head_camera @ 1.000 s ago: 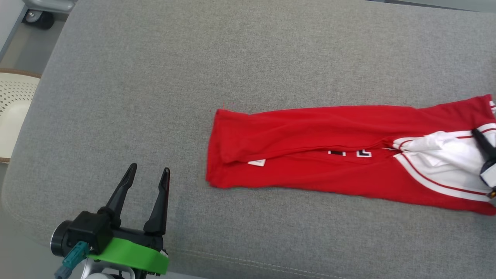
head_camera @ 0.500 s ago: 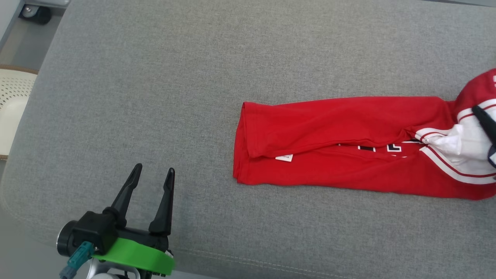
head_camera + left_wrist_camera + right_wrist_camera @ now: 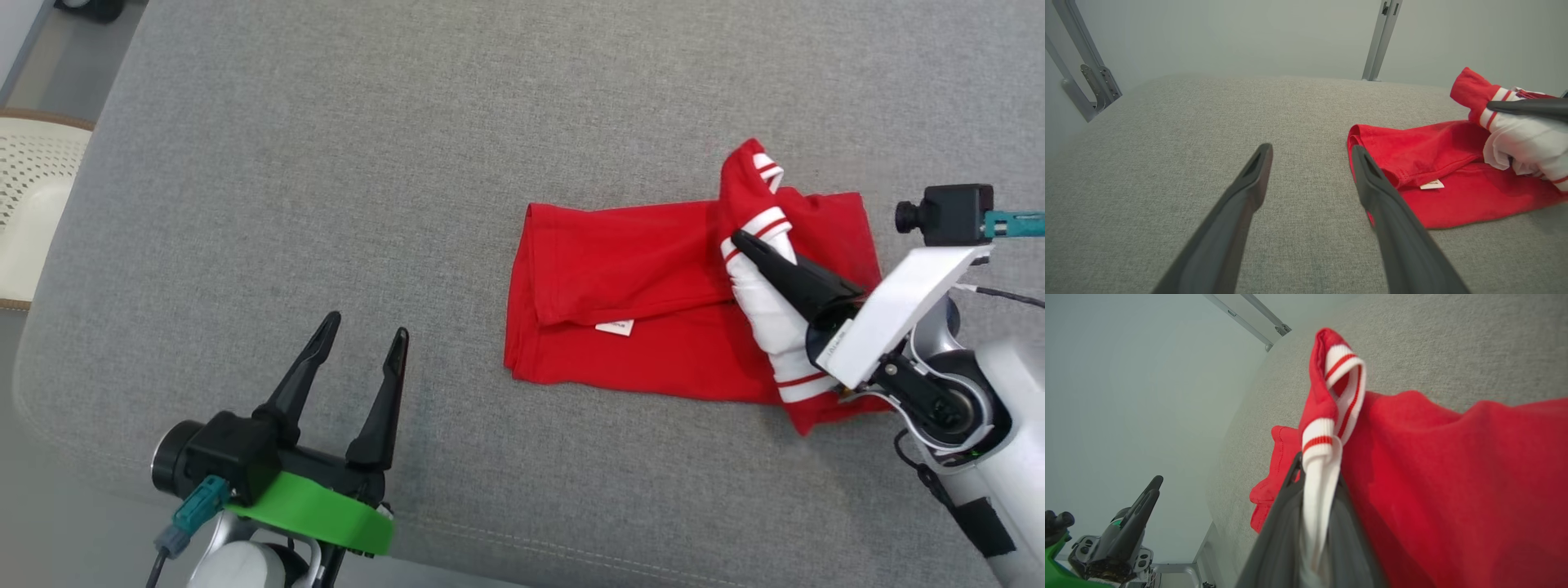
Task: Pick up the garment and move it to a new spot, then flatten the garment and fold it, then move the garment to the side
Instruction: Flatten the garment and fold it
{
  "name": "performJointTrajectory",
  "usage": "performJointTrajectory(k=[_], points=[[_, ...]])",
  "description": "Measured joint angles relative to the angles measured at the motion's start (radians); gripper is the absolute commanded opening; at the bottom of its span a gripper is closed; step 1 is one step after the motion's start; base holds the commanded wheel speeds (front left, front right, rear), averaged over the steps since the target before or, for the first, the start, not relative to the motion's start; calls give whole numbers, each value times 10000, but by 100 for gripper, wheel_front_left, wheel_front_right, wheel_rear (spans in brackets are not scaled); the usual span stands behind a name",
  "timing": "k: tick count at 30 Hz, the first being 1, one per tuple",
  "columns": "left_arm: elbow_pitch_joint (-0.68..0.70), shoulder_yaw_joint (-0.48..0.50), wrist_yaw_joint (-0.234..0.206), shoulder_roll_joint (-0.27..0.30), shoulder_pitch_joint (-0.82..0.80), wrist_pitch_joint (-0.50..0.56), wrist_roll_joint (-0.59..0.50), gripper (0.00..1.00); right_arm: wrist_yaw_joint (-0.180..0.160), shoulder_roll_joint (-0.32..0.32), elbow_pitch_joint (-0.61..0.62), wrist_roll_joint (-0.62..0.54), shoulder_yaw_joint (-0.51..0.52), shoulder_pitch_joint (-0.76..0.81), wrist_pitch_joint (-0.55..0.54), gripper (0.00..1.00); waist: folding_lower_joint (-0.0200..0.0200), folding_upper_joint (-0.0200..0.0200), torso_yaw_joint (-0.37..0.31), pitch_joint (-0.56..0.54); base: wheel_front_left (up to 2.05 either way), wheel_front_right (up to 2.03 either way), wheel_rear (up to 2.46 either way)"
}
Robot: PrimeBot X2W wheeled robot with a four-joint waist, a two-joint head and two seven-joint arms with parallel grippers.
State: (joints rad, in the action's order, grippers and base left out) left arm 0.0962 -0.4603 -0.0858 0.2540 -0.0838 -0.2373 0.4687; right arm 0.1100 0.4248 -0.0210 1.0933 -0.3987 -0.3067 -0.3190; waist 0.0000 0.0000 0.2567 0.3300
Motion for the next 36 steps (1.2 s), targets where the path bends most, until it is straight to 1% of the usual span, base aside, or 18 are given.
performJointTrajectory(k=[3, 4, 6, 10, 14, 18, 20, 26, 28, 29, 30, 31, 32, 33, 36], points=[[-94, -81, 92, -123, -197, 4, -15, 100, -405, -426, 44, -362, -240, -156, 31, 0, 0, 0, 114, 75, 0, 0, 0], [-144, -98, 113, -127, -220, 4, -33, 100, -453, -560, 44, -531, -349, -194, 88, 0, 0, 0, 155, 99, 0, 0, 0], [-240, -140, 157, -134, -233, 4, -33, 100, -698, -895, 10, -631, -410, -207, 257, 0, 0, 0, 241, 133, 0, 0, 0], [-314, -79, 157, -142, -234, 4, -33, 100, -940, -1469, -90, -907, -840, -370, 368, 0, 0, 0, 362, 168, 0, 0, 0], [-445, -48, 155, -148, -237, 4, -33, 100, -1089, -1843, -320, -1214, -1202, -506, 462, 0, 0, 0, 379, 179, 0, 0, 0], [-502, -54, 157, -194, -249, 2, -33, 100, -1225, -2186, -646, -1407, -1315, -661, 688, 0, 0, 0, 382, 172, 0, 0, 0], [-508, -71, 157, -222, -263, 2, -33, 100, -1371, -2337, -811, -1507, -1329, -796, 817, 0, 0, 0, 383, 176, 0, 0, 0], [-568, -198, 198, -261, -344, 2, -33, 100, -1547, -2692, -1225, -1722, -1392, -1100, 1091, 0, 0, 0, 414, 199, 0, 0, 0], [-583, -207, 199, -267, -365, 2, -33, 100, -1559, -2775, -1346, -1747, -1384, -1184, 1210, 0, 0, 0, 431, 205, 0, 0, 0], [-596, -207, 199, -270, -375, 2, -33, 100, -1559, -2798, -1413, -1791, -1388, -1205, 1250, 3, 0, 0, 438, 207, 0, 0, 0], [-612, -207, 199, -276, -383, 0, -33, 100, -1559, -2823, -1486, -1797, -1396, -1210, 1252, 27, 0, 0, 446, 208, 0, 0, 0], [-627, -207, 199, -284, -384, 0, -33, 100, -1561, -2847, -1555, -1804, -1423, -1210, 1260, 44, 0, 0, 453, 207, 0, 0, 0], [-644, -207, 198, -290, -384, 0, -33, 100, -1559, -2857, -1615, -1862, -1494, -1216, 1260, 98, 0, 0, 458, 206, 0, 0, 0], [-665, -203, 198, -291, -384, -2, -33, 100, -1559, -2876, -1668, -1921, -1561, -1224, 1264, 100, 0, 0, 461, 203, 0, 0, 0], [-782, -144, 198, -297, -384, -10, -33, 100, -1524, -3009, -1814, -1969, -1685, -1342, 1361, 100, 0, 0, 441, 180, 0, 0, 0]])
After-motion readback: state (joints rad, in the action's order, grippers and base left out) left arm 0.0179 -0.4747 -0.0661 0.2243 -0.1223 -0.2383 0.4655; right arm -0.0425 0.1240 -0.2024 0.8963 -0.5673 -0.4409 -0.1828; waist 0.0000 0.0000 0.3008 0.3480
